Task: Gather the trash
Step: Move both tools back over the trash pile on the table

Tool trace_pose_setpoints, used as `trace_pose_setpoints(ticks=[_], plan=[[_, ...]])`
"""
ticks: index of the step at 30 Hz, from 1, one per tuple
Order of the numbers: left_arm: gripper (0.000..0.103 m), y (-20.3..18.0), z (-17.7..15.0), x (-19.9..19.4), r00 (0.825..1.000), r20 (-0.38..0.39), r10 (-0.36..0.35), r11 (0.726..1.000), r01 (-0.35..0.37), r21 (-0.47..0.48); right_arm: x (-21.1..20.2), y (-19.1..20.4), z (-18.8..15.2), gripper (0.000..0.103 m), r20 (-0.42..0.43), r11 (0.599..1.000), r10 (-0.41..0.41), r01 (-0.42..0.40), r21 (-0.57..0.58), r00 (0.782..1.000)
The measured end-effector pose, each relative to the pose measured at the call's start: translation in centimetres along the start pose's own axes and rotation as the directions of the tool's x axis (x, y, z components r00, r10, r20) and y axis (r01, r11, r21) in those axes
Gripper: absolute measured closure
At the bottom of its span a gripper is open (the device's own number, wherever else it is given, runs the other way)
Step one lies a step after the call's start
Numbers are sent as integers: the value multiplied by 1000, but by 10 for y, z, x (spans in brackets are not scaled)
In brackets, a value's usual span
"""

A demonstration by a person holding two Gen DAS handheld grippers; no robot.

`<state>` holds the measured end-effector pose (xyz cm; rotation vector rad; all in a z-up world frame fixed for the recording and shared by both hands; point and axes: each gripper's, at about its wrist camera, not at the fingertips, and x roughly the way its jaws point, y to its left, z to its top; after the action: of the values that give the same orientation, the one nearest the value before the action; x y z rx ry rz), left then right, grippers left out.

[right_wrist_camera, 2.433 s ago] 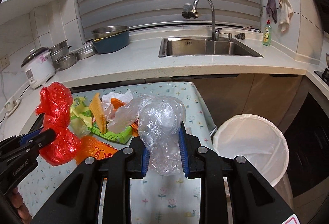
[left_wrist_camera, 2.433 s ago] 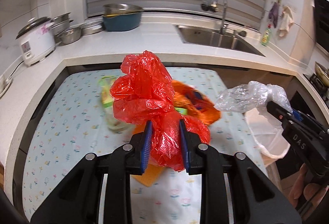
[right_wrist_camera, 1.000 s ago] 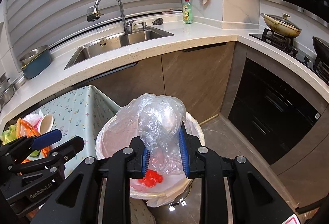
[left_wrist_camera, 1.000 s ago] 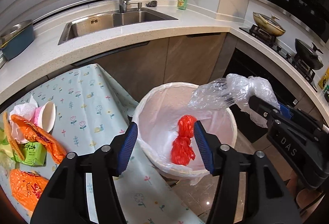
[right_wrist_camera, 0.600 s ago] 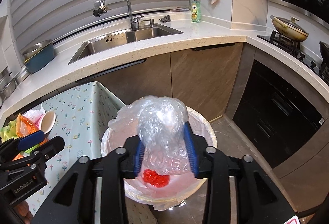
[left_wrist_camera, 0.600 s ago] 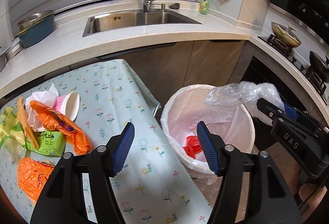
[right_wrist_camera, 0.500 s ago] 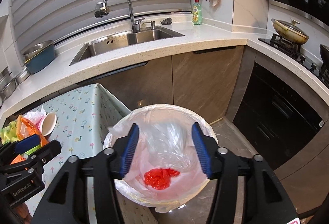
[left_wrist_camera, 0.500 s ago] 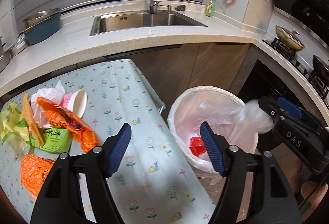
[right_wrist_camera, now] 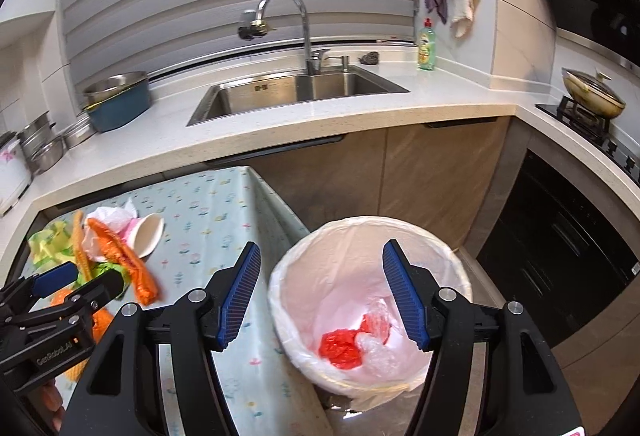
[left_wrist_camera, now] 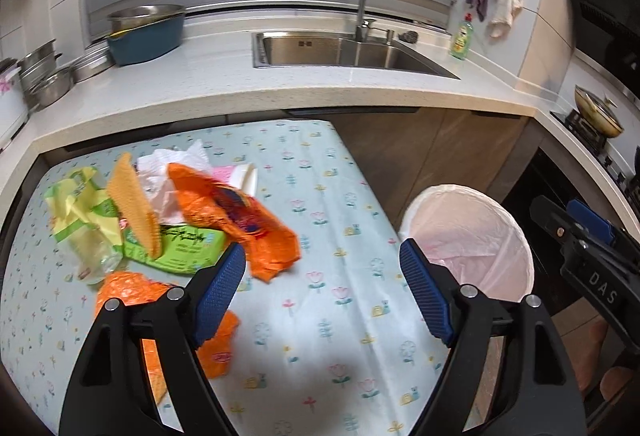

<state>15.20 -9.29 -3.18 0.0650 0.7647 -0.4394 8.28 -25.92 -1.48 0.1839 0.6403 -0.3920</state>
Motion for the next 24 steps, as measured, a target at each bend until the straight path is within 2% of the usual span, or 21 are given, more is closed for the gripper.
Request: trace_pose_setpoints(ticks=[12, 24], plan=[[28, 77, -3, -23, 994, 22, 109, 989, -107, -99, -2, 68, -4, 41, -23, 992, 107, -108, -64, 994], [28, 170, -16, -21, 973, -23, 230, 953, -230, -196, 29, 131, -12, 41, -89, 977, 172, -182, -115, 981]])
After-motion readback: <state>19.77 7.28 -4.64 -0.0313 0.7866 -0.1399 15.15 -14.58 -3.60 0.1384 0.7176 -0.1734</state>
